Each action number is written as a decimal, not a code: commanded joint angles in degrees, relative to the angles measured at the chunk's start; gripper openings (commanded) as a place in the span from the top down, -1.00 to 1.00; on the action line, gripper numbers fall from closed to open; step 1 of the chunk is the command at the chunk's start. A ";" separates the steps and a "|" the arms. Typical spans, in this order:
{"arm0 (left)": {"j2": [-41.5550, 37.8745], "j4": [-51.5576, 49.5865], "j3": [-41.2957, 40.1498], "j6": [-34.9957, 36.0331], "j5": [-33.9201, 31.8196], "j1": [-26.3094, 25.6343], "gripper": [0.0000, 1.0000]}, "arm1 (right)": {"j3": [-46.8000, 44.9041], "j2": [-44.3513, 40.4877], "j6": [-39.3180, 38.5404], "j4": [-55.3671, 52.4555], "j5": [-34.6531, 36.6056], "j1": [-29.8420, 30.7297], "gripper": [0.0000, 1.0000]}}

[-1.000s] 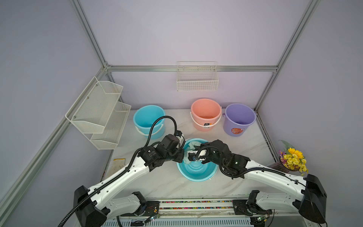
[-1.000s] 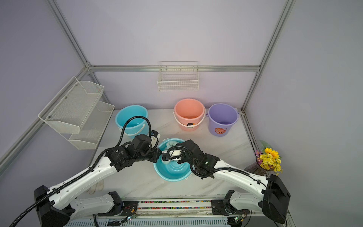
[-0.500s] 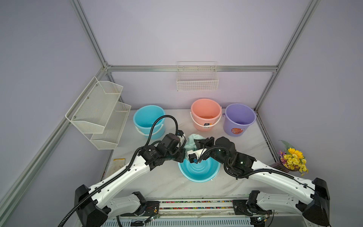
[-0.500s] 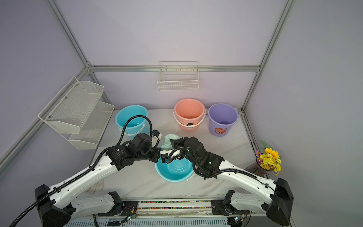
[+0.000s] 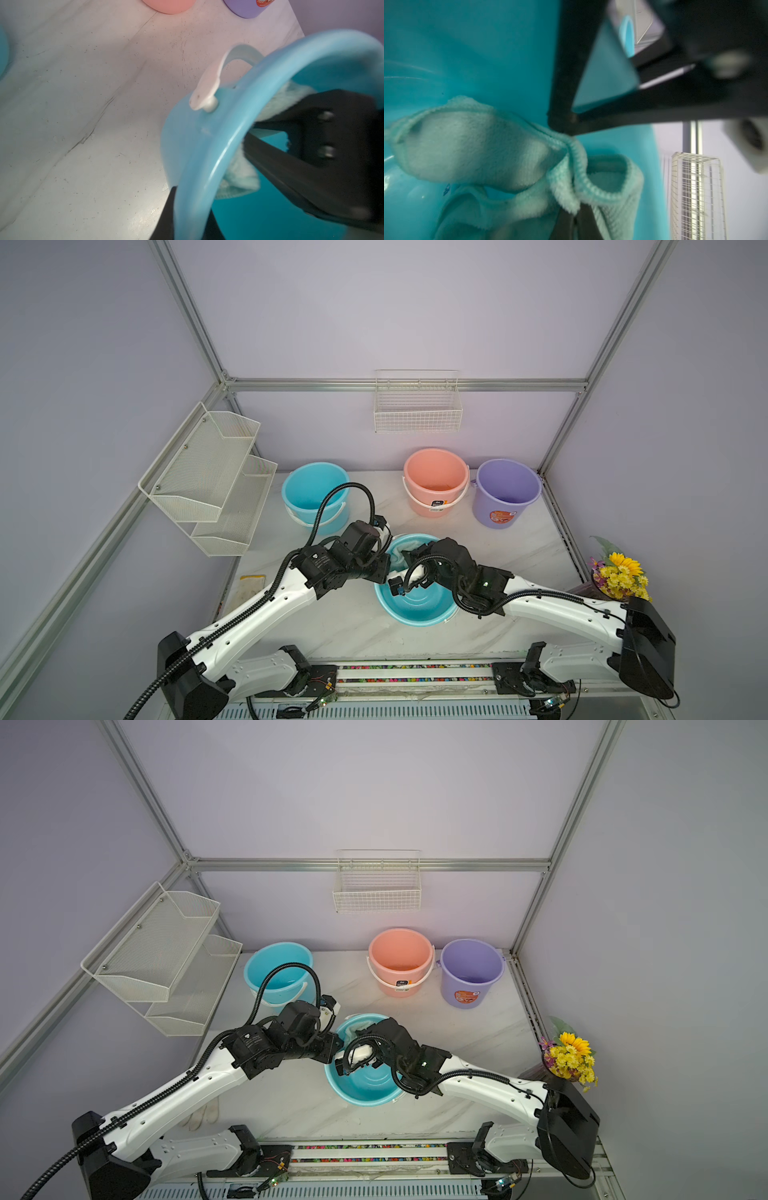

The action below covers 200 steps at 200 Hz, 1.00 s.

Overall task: Wipe the inside of the bucket with a cloth
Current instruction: Wipe the dirt from the inside of the bucket.

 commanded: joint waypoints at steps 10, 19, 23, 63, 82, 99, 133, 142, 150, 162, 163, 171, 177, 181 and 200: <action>-2.12 4.52 3.63 0.32 4.54 -0.45 1.00 | -0.30 5.24 3.23 0.39 1.53 -0.10 1.00; -2.46 4.72 3.61 0.49 4.76 -0.49 1.00 | -0.10 6.83 3.42 -0.22 1.43 -0.09 1.00; -2.55 4.71 3.63 0.50 4.83 -0.50 1.00 | -0.03 7.54 3.52 -0.60 1.34 -0.07 1.00; -3.02 4.96 3.76 0.68 6.40 -0.52 1.00 | 1.37 13.79 5.66 -4.47 -0.08 -0.61 1.00; -3.32 4.88 3.38 0.06 4.12 -0.51 1.00 | 1.97 14.60 6.31 -4.97 0.64 -0.80 1.00; -3.72 3.68 2.72 -1.78 -1.51 -0.47 1.00 | 3.03 12.08 7.47 -6.55 1.03 -0.80 1.00; -1.59 -0.72 4.07 -3.25 -6.48 -0.50 1.00 | 5.06 3.65 8.03 -13.18 2.52 0.57 1.00; -1.14 -1.46 4.29 -3.43 -6.99 -0.52 1.00 | 5.79 2.50 7.91 -14.86 3.94 1.22 1.00; -0.96 -1.67 4.32 -3.50 -7.25 -0.44 1.00 | 6.59 0.14 7.65 -16.66 5.57 1.84 1.00; -0.87 -1.73 4.28 -4.00 -7.78 -0.44 1.00 | 7.82 -1.93 6.91 -19.21 8.35 2.89 1.00; -0.89 -1.73 4.28 -4.03 -7.84 -0.44 1.00 | 7.92 -2.10 6.81 -19.41 8.62 2.98 1.00; -0.75 -1.74 4.21 -4.33 -7.97 -0.43 1.00 | 8.78 -3.44 6.04 -20.82 10.64 3.70 1.00; -0.67 -1.77 4.20 -4.52 -8.05 -0.41 1.00 | 9.48 -4.29 5.38 -21.91 12.32 4.28 1.00; -0.56 -1.77 4.19 -4.74 -8.00 -0.43 1.00 | 9.89 -4.87 4.96 -22.54 13.48 4.68 1.00; 0.04 -1.47 4.37 -5.03 -7.30 -0.40 1.00 | 12.07 -7.00 2.30 -24.21 18.88 6.83 1.00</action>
